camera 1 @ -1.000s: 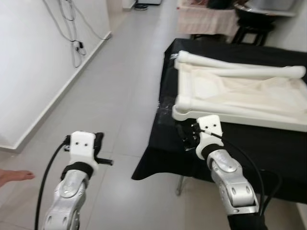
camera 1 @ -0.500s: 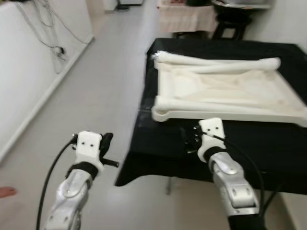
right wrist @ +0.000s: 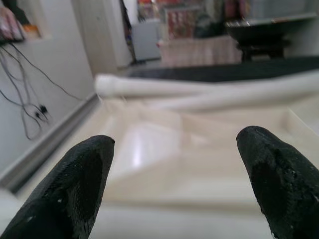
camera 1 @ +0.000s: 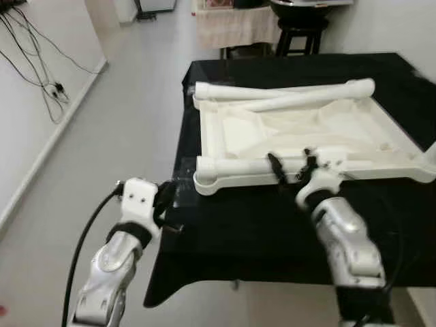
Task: Building children table
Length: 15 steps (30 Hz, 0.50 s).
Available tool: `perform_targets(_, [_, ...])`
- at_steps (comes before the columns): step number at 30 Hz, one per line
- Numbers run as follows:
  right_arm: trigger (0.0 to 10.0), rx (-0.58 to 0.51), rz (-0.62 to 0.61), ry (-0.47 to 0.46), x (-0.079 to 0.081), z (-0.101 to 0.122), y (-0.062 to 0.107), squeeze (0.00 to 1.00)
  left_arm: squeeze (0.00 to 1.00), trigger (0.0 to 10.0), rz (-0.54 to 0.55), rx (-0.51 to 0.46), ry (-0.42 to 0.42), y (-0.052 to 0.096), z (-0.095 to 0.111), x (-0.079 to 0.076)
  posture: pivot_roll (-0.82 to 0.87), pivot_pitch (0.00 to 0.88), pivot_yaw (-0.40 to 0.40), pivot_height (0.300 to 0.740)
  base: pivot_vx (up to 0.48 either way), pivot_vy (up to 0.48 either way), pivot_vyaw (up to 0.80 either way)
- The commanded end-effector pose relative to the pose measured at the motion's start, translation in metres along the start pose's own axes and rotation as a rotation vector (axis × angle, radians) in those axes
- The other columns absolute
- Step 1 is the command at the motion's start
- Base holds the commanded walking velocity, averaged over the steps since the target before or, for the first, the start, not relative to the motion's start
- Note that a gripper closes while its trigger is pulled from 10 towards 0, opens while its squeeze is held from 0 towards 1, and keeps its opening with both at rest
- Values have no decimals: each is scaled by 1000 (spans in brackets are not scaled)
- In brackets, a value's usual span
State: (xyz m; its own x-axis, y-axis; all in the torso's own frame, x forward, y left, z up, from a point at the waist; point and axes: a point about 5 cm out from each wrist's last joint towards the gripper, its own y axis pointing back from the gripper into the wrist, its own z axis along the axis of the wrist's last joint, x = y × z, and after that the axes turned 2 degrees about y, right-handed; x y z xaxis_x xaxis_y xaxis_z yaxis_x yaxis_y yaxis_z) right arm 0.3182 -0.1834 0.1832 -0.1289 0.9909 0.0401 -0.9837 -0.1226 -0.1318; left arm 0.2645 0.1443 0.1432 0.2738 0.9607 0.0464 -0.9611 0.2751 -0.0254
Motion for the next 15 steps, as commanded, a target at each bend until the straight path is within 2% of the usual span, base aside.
perform_targets(1, [10000, -6, 18, -47, 5, -2, -1, 0, 0, 10000, -3, 16, -22, 3, -2, 4, 9, 89, -6, 740, 0, 0, 0])
perform_targets(6, [10000, -20, 3, -72, 0, 0, -3, 0, 0, 10000, -39, -11, -44, 0, 6, 2, 9, 87, -7, 740, 298, 0, 0])
perform_targets(9, [10000, -24, 6, -73, 1, 0, -3, 0, 0, 10000, -80, -43, -85, -3, 17, 0, 14, 80, -12, 740, 0, 0, 0])
perform_targets(11, [10000, -24, 6, -73, 1, 0, -3, 0, 0, 10000, -80, -43, -85, -3, 17, 0, 14, 80, -12, 740, 0, 0, 0])
perform_targets(12, [10000, -27, 10, -73, 3, -1, -4, 0, 0, 10000, -111, -73, -103, -8, 27, -1, 13, 74, -12, 740, 0, 0, 0])
perform_targets(15, [10000, -27, 10, -73, 3, -1, -4, 0, 0, 10000, -111, -73, -103, -8, 27, -1, 13, 74, -12, 740, 0, 0, 0])
